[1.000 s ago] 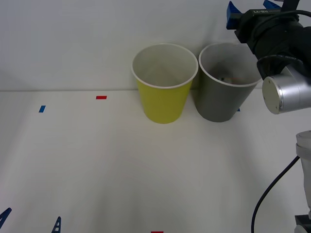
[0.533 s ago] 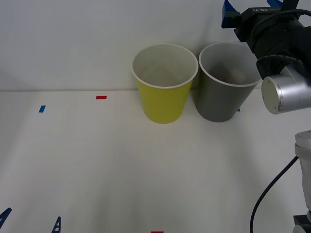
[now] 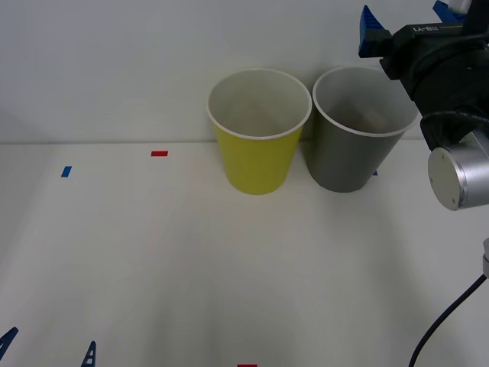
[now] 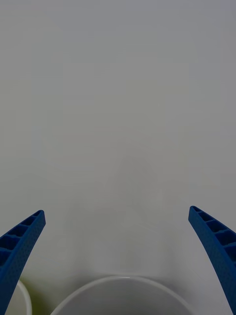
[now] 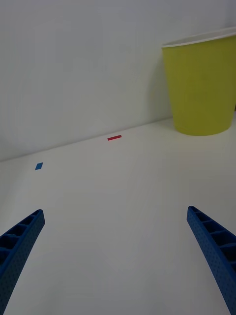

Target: Put cans in the gray bin and PET bottles in the light green bin.

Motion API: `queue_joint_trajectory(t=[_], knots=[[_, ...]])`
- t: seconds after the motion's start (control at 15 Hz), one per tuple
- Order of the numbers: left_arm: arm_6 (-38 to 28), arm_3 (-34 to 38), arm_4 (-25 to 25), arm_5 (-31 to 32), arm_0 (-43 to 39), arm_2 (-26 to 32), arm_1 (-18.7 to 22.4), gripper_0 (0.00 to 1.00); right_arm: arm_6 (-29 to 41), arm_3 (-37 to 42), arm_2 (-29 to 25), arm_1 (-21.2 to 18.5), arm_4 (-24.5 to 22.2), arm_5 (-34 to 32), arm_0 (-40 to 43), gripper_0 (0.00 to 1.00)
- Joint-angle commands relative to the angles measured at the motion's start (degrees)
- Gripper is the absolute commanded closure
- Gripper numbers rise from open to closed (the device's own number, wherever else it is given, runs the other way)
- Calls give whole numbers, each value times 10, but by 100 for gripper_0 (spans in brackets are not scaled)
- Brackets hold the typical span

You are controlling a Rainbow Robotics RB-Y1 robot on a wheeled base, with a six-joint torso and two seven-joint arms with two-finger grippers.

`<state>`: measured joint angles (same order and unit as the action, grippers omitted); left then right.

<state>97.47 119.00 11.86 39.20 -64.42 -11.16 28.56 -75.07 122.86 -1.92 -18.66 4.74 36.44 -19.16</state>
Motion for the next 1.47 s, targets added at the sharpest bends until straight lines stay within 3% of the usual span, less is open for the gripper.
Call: queue_joint_trajectory(t=[0.07,0.47,0.73,0.87,1.07,1.33,1.47], knots=[[0,0,0,0,0,0,0,0,-1,85,0,-7,20,0,84,0],[0,0,0,0,0,0,0,0,5,208,1,-15,30,-28,250,0],[0,0,0,0,0,0,0,0,-2,208,20,13,31,-95,309,0],[0,0,0,0,0,0,0,0,-4,208,41,64,4,-132,346,0],[0,0,0,0,0,0,0,0,-5,208,69,107,-23,-174,390,0],[0,0,0,0,0,0,0,0,-7,188,80,99,-25,-235,431,0],[0,0,0,0,0,0,0,0,-2,119,83,81,-25,-342,432,0]])
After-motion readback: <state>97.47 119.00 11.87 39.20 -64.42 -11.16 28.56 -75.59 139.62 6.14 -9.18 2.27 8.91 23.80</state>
